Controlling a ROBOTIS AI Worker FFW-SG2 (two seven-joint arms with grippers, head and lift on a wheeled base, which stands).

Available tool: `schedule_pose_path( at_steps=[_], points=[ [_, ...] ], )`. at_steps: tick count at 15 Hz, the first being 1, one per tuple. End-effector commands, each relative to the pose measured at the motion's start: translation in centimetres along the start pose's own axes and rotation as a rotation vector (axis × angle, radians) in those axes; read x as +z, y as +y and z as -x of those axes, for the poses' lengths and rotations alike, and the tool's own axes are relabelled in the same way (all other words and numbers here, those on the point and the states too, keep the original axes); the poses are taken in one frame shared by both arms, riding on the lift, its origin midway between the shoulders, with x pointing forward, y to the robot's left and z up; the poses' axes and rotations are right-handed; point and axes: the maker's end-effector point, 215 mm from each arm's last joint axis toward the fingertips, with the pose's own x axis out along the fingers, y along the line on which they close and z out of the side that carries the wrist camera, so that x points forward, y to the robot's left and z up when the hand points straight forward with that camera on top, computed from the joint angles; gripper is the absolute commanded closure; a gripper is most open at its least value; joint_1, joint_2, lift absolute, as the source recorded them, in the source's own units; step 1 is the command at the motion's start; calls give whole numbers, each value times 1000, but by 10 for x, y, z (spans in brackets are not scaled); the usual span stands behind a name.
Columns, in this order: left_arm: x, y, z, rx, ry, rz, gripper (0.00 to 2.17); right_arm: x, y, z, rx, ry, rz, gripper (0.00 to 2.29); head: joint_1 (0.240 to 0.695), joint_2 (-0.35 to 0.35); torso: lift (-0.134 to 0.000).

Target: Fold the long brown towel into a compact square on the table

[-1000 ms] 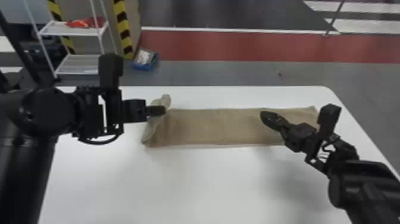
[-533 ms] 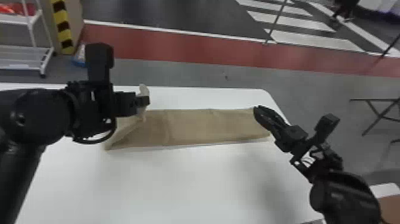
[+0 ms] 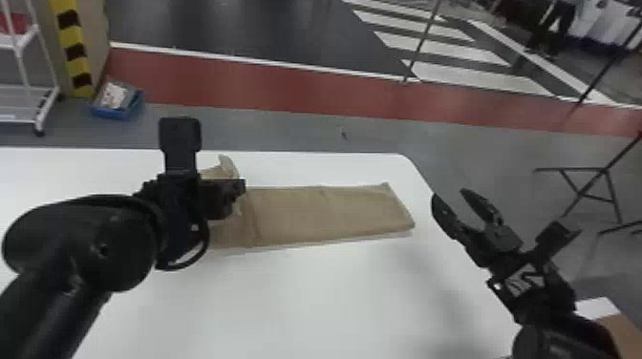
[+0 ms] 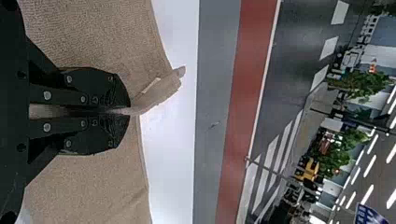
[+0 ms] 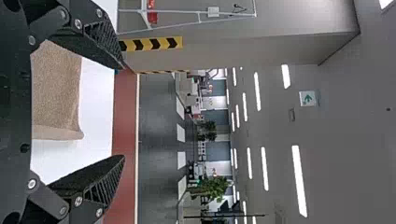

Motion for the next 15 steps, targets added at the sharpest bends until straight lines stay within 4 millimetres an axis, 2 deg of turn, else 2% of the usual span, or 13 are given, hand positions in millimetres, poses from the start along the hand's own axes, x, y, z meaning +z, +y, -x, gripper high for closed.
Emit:
schedule_pose_path(
  at_steps=[1,5,7,9,11,12,13,15],
  points=[
    [-18,-5,-9,-10,12,6,-1,-2,-3,4,-9,2,-8,46,664,-350,-128],
    [-20,-24,-2,-66,13,41,26,-7,3,-1,-26,8,-23,66,677,-350,-128],
    [-23,-25,5,-71,11,50,29,-19,25,-17,-17,44,-62,70,678,-350,-128],
    [-17,-19,14,-70,-23,39,39,-34,60,-42,21,109,-129,137,681,-350,-128],
    [-15,39,24,21,-49,-4,39,-43,98,-65,63,160,-154,218,688,-350,-128],
    [-12,85,33,94,-73,-27,39,-50,118,-75,84,197,-171,218,692,-350,-128],
    [-1,128,44,161,-112,-67,39,-57,143,-86,113,231,-183,221,695,-350,-128],
    [23,192,67,255,-179,-131,39,-72,187,-105,161,292,-193,221,695,-288,-128]
  ],
)
